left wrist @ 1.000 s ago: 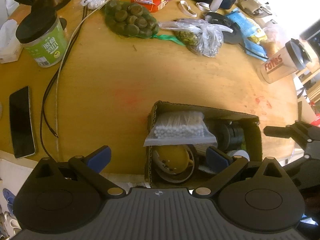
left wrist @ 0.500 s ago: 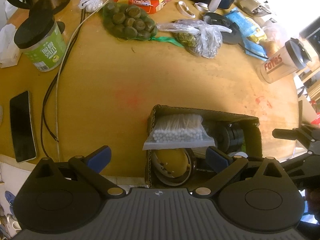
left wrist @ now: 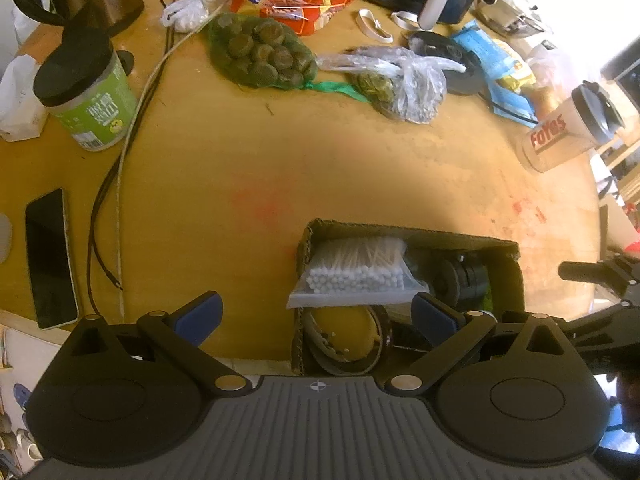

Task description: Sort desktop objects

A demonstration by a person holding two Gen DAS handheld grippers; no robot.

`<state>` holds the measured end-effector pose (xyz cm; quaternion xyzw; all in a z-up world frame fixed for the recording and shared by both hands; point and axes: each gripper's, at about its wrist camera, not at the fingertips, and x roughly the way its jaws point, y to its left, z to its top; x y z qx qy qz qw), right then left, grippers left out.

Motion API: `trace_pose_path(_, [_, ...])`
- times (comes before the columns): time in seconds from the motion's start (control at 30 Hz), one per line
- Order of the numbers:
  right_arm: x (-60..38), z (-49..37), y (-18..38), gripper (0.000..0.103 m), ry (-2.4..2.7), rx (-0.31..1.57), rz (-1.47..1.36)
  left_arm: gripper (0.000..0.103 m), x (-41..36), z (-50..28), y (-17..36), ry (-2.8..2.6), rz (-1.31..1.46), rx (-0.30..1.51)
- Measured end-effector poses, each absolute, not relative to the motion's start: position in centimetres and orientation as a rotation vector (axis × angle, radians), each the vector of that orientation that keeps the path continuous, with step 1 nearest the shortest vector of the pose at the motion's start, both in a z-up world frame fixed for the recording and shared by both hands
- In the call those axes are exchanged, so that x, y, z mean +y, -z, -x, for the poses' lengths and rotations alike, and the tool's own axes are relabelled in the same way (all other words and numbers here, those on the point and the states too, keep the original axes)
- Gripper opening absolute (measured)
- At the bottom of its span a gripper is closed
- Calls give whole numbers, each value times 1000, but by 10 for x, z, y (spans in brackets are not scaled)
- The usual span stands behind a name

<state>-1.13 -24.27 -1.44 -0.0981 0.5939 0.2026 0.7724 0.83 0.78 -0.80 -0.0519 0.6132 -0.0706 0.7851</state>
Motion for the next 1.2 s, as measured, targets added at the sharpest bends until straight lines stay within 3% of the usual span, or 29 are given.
trace_pose_path(0.53, [-269, 8, 18, 103, -365, 1298, 166, 103, 22, -2, 10, 148, 103, 1250])
trace_pose_path(1.03, [-293, 8, 22, 103, -304, 1302, 120, 102, 29, 0, 25, 164, 88, 1347])
trace_pose_path(1.2, [-294, 7, 22, 103, -298, 1302, 113, 93, 29, -2, 25, 162, 97, 1357])
